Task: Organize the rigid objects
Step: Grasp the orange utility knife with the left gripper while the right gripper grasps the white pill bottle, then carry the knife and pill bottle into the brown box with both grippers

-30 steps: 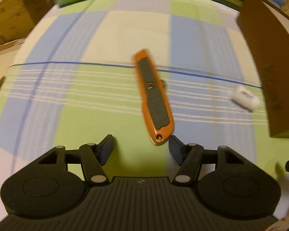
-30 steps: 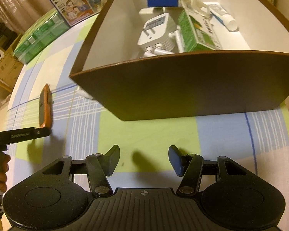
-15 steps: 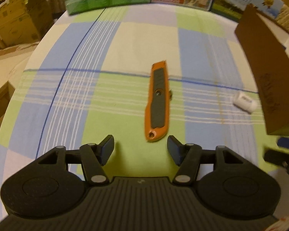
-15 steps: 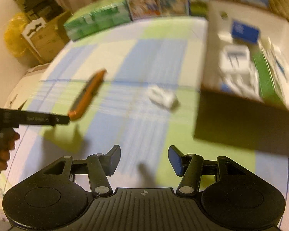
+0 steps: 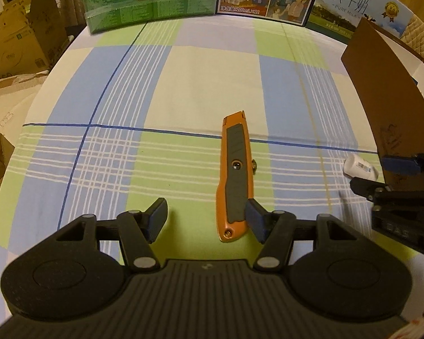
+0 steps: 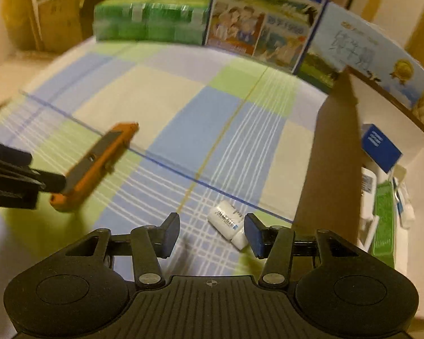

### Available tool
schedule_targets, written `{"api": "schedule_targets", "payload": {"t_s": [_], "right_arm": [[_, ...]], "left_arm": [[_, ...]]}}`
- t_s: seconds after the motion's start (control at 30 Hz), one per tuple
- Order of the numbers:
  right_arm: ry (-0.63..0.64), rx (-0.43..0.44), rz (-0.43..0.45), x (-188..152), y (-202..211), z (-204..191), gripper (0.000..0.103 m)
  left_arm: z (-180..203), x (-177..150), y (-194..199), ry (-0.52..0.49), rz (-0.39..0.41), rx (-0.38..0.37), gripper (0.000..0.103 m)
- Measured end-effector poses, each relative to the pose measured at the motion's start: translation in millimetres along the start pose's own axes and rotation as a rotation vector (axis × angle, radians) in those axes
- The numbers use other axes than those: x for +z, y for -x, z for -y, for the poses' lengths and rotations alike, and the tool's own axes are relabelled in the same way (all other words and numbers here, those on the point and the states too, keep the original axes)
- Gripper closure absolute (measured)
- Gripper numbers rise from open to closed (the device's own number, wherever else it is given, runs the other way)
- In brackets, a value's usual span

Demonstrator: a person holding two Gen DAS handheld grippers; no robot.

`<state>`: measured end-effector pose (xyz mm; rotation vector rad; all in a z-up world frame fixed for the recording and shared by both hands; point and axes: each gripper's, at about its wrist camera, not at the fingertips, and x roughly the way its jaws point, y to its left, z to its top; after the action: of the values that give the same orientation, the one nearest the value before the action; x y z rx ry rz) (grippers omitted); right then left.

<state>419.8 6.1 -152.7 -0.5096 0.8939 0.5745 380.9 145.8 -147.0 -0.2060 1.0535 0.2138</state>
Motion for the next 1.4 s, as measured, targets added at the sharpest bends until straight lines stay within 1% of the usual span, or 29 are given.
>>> {"api": "schedule_targets", "payload": {"t_s": [0.07,0.13,0.2,0.3,0.37,0.4,0.53,0.63,0.73,0.83,0.9,0.93,1.03,1.1,1.13,1.23,1.4], "right_arm": [[0.056,-0.031,-0.030,2.4,-12.5,-3.1,0.055],[0.091,-0.041,-0.065,5.1,-23.7,-4.8,0.055],[0.092,-0.047,-0.099,7.3,-35.2,-3.4,0.055],[0.095,-0.070,-0.117,10.5,-44.4,0.8,0.055],[0.082,-0.072,-0.132,12.8,-49.5,5.0,0.058],[0.079,-0.073,-0.136,13.2,-51.6,7.1,0.063],[0.028,-0.039,-0.145,18.6,-53.0,16.4,0.079],[-0.033,-0.010,-0.148,20.2,-51.8,22.9,0.079],[-0.146,0.077,-0.147,18.0,-43.8,29.1,0.079],[-0.228,0.141,-0.127,13.1,-34.2,30.7,0.079],[-0.259,0.160,-0.113,8.9,-29.4,28.6,0.079],[-0.272,0.166,-0.104,5.7,-27.1,27.9,0.079],[-0.293,0.168,-0.098,-1.5,-24.4,25.6,0.079],[-0.309,0.174,-0.102,-6.8,-23.3,25.9,0.079],[-0.318,0.174,-0.102,-9.0,-21.6,26.3,0.079],[-0.323,0.172,-0.100,-15.2,-17.6,26.8,0.079],[-0.322,0.181,-0.102,-24.6,-12.8,27.2,0.079]], "left_arm": [[-1.2,2.1,-3.3,-0.006,-0.005,-0.007,0.046],[-1.7,4.5,-6.6,-0.011,-0.012,-0.017,0.046],[-1.9,6.8,-8.8,-0.015,-0.015,-0.029,0.046],[-1.8,9.8,-10.9,-0.021,-0.017,-0.047,0.046],[-1.2,11.5,-12.9,-0.026,-0.020,-0.056,0.046],[-0.7,12.3,-14.2,-0.029,-0.023,-0.062,0.046],[4.0,15.1,-18.7,-0.047,-0.031,-0.079,0.046],[9.3,17.2,-22.3,-0.066,-0.032,-0.087,0.046],[14.5,19.4,-28.4,-0.083,-0.040,-0.086,0.046],[18.5,21.0,-34.9,-0.096,-0.045,-0.078,0.047],[20.7,21.8,-39.5,-0.104,-0.051,-0.067,0.051],[21.5,22.1,-41.4,-0.107,-0.054,-0.064,0.058],[24.7,21.8,-42.2,-0.129,-0.042,-0.039,0.063],[26.0,21.2,-41.8,-0.133,-0.043,-0.048,0.072],[27.0,20.4,-40.9,-0.138,-0.042,-0.050,0.074],[30.3,16.5,-38.7,-0.161,-0.045,-0.034,0.074],[30.1,2.1,-29.3,-0.166,-0.054,-0.035,0.074]]}}
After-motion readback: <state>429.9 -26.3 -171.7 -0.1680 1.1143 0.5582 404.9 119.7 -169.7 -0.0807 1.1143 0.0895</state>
